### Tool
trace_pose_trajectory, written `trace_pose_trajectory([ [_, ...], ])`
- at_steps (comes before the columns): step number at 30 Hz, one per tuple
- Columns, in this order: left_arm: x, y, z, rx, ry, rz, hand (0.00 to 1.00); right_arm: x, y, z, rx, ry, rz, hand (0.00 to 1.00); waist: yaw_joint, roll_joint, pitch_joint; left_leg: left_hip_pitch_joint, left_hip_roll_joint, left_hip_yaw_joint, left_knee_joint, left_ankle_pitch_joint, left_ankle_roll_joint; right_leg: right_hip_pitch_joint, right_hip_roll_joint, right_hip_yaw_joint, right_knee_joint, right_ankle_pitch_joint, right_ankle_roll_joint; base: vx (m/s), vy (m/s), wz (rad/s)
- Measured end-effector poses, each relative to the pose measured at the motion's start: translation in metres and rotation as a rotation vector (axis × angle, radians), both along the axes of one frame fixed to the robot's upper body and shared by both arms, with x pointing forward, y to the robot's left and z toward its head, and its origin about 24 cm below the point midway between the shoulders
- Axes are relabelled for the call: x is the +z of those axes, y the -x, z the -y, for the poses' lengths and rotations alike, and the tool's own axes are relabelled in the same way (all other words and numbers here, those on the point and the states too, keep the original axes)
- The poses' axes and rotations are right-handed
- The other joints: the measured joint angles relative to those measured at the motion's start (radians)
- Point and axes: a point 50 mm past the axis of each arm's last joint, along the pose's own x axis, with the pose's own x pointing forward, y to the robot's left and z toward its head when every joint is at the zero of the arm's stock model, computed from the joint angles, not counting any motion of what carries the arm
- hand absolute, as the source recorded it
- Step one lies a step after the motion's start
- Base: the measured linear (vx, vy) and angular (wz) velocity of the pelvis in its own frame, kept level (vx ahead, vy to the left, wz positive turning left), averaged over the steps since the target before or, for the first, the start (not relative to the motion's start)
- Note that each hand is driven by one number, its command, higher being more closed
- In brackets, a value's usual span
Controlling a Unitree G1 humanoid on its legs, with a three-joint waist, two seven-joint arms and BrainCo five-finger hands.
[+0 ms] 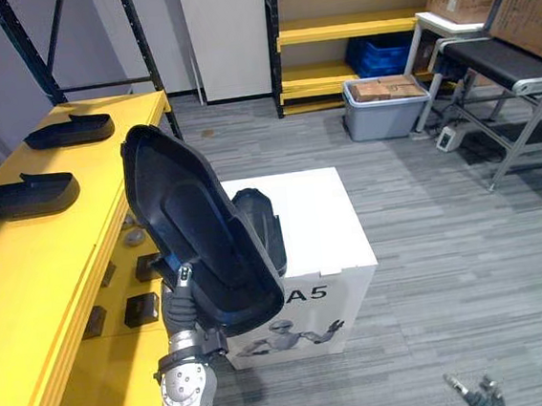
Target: Walk over and take plastic housings, then place them on the shelf
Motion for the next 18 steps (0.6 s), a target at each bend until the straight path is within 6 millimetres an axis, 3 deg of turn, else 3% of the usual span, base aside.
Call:
trace_pose_trajectory([
  [3, -0.002, 0.001, 0.001, -0.012, -0.001, -0.007, 1.0, -0.011, 0.004, -0.015, 0.071, -0.065, -0.06, 0.0, 0.01, -0.007, 0.013, -0.005, -0.009, -0.055, 0.0, 0.0, -0.001, 0.014, -0.007, -0.054, 0.033, -0.034, 0.009, -0.04, -0.015, 0.5],
  [5, -0.002, 0.001, 0.006, -0.033, 0.002, -0.008, 1.0, -0.015, 0.004, -0.024, 0.125, -0.083, -0.097, 0.0, 0.032, -0.007, 0.021, -0.022, -0.017, -0.088, 0.0, 0.004, 0.004, 0.01, -0.013, -0.09, 0.072, -0.058, 0.007, -0.02, -0.018, 0.72],
  [8, 0.001, -0.003, 0.019, -0.087, 0.018, 0.005, 1.0, -0.015, -0.008, -0.032, 0.201, -0.08, -0.093, 0.0, 0.036, -0.015, 0.044, -0.091, -0.039, -0.156, 0.001, 0.024, 0.027, -0.024, -0.044, -0.221, 0.145, -0.097, 0.007, -0.02, -0.015, 1.21],
  [9, 0.002, -0.005, 0.025, -0.112, 0.031, 0.013, 1.0, -0.014, -0.014, -0.032, 0.208, -0.073, -0.082, 0.0, 0.036, -0.018, 0.053, -0.113, -0.04, -0.078, 0.001, -0.021, 0.083, -0.019, -0.061, -0.286, 0.146, -0.099, 0.008, 0.0, 0.015, 1.5],
  [10, 0.003, -0.006, 0.029, -0.123, 0.039, 0.018, 1.0, -0.013, -0.018, -0.032, 0.214, -0.067, -0.074, 0.0, 0.036, -0.034, 0.064, -0.123, -0.04, -0.016, 0.002, -0.045, 0.111, -0.016, -0.081, -0.314, 0.145, -0.098, 0.008, 0.02, 0.053, 1.59],
  [11, 0.006, -0.01, 0.036, -0.139, 0.061, 0.034, 1.0, -0.011, -0.024, -0.031, 0.221, -0.057, -0.066, 0.0, 0.032, -0.044, 0.076, -0.156, -0.028, 0.148, 0.055, -0.057, 0.127, -0.014, -0.112, -0.378, 0.148, -0.098, 0.008, 0.08, 0.141, 1.65],
  [12, 0.008, -0.013, 0.041, -0.151, 0.079, 0.047, 1.0, -0.009, -0.029, -0.025, 0.226, -0.04, -0.058, 0.0, 0.026, -0.038, 0.075, -0.174, -0.003, 0.321, 0.116, -0.065, 0.14, 0.0, -0.123, -0.436, 0.149, -0.099, 0.009, 0.08, 0.119, 1.62],
  [13, 0.009, -0.015, 0.044, -0.157, 0.083, 0.052, 1.0, -0.008, -0.03, -0.023, 0.227, -0.032, -0.057, 0.0, 0.026, -0.031, 0.073, -0.166, 0.012, 0.388, 0.133, -0.065, 0.144, 0.013, -0.122, -0.456, 0.15, -0.099, 0.01, 0.21, 0.171, 1.54],
  [15, 0.01, -0.019, 0.046, -0.172, 0.077, 0.058, 1.0, -0.007, -0.035, -0.021, 0.23, -0.022, -0.052, 0.0, 0.033, -0.044, 0.082, -0.131, -0.029, 0.382, 0.115, -0.033, 0.137, 0.076, -0.149, -0.482, 0.149, -0.104, 0.017, 0.22, 0.17, 1.1],
  [18, 0.009, -0.02, 0.044, -0.171, 0.068, 0.05, 1.0, -0.005, -0.043, -0.022, 0.269, -0.006, -0.053, 0.0, 0.035, -0.048, 0.079, -0.128, -0.098, 0.321, 0.093, -0.054, 0.148, 0.099, -0.196, -0.504, 0.171, -0.105, 0.018, 0.13, 0.179, 0.82],
])
